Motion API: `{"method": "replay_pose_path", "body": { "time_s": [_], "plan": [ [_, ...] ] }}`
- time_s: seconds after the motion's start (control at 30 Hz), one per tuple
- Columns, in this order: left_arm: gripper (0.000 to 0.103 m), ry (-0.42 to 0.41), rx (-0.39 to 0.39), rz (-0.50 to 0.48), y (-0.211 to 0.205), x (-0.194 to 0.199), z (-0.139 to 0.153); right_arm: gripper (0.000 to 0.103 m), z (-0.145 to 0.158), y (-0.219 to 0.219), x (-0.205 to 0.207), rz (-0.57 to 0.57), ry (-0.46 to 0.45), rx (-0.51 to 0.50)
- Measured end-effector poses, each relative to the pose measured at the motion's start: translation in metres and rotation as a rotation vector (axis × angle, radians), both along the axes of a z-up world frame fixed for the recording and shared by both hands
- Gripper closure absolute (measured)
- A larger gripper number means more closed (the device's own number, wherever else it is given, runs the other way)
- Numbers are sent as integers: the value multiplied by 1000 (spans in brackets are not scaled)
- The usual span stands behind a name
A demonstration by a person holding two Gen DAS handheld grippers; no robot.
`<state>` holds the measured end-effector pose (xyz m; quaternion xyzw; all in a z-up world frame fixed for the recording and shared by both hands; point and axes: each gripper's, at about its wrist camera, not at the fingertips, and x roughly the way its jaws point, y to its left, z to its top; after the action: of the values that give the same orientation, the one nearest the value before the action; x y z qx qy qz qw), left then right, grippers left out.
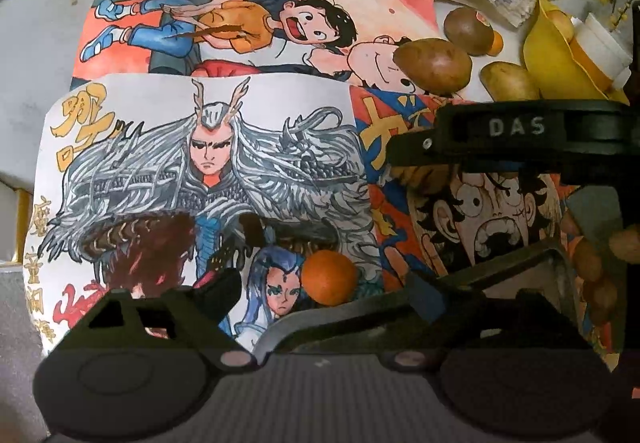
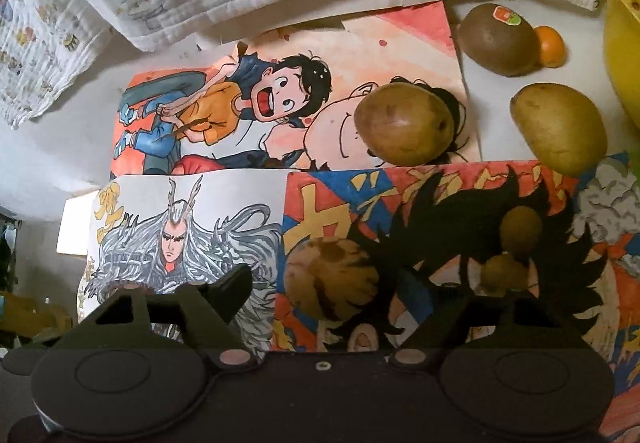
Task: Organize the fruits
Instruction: 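Grasp the orange tangerine with the left tool while the right tool grasps the brown spotted fruit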
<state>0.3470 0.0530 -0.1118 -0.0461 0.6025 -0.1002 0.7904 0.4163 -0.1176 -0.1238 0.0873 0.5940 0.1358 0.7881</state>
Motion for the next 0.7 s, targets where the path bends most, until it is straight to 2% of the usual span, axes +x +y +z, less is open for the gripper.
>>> {"method": "replay_pose_path", "body": {
  "time_s": [0.13, 0.2, 0.3, 0.43, 0.53, 0.7],
  "plan": [
    [28, 2, -28, -4, 0, 2, 0, 35, -5, 6, 0, 14, 11, -27],
    [41, 14, -46, -4, -1, 2, -2, 38, -9, 7, -1, 17, 15, -41],
    [51, 23, -59, -11, -3, 2, -4, 42, -9, 8, -2, 30, 1, -54],
    [58, 19, -54, -23, -5, 1, -5, 47, -9, 5, -3, 22, -8, -55],
    [68, 23, -61, -17, -3, 2, -8, 47, -8, 5, -5, 30, -21, -56],
    [70, 12, -69, -24, -2, -1, -10, 48, -8, 0, -15, 49, -54, -15]
  ]
}}
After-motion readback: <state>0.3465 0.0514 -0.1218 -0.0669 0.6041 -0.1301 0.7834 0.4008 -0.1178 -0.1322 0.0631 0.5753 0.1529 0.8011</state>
